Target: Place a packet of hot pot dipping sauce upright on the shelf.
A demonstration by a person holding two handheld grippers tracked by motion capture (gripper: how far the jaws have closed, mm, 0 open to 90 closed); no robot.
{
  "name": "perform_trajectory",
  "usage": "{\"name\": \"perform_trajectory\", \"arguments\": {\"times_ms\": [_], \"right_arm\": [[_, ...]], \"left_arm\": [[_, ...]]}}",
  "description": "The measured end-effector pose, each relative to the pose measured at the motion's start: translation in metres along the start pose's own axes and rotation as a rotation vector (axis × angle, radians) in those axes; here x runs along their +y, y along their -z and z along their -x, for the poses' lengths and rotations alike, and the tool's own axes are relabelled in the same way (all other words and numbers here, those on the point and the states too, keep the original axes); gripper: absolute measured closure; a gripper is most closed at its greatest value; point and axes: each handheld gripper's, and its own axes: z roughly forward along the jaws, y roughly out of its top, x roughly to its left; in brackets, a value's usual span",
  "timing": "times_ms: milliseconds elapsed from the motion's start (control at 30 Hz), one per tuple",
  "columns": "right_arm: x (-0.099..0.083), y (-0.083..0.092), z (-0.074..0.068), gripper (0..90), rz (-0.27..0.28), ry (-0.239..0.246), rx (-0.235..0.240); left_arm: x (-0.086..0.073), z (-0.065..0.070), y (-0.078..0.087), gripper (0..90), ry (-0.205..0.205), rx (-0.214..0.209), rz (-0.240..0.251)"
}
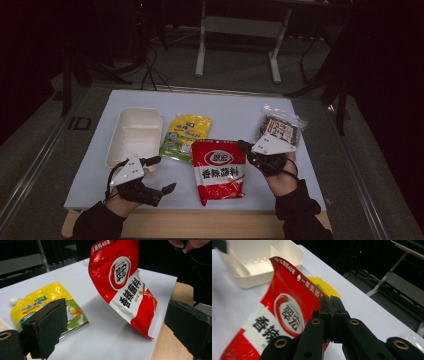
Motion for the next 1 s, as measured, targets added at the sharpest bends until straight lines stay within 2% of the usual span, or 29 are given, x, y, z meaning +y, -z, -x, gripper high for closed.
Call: {"name": "perform_trajectory", "arguments": {"times_ms": [67,133,367,467,600,700,867,933,1000], "right_arm": [[0.001,0.006,-0.004,89.6,0.012,0.009,0.009],[0.001,0.008,-0.005,89.6,0.015,0.012,0.014],[0.008,0.021,-0.012,89.6,0.041,0.042,0.044],[0.012,0.024,-0.015,89.6,0.049,0.053,0.058],[0.015,0.027,-0.018,89.5,0.059,0.068,0.072],[0.016,0.027,-0.019,89.6,0.062,0.071,0.081],[0.02,0.029,-0.021,89.5,0.07,0.073,0.095],[0.021,0.029,-0.021,89.5,0.068,0.076,0.092],[0.022,0.029,-0.022,89.5,0.063,0.082,0.093]], "left_arm": [[0.005,-0.001,-0.008,8.5,-0.002,-0.012,-0.02],[0.005,-0.001,-0.008,10.5,-0.002,-0.012,-0.02],[0.018,-0.006,-0.033,15.0,-0.007,-0.073,-0.074],[0.021,-0.007,-0.042,16.0,-0.003,-0.074,-0.09],[0.026,-0.01,-0.051,16.9,0.009,-0.085,-0.092],[0.027,-0.012,-0.057,21.1,0.028,-0.095,-0.088],[0.031,-0.014,-0.069,36.1,0.015,-0.122,-0.082],[0.031,-0.014,-0.069,46.9,0.014,-0.138,-0.071],[0.034,-0.015,-0.072,56.2,-0.017,-0.167,-0.07]]}}
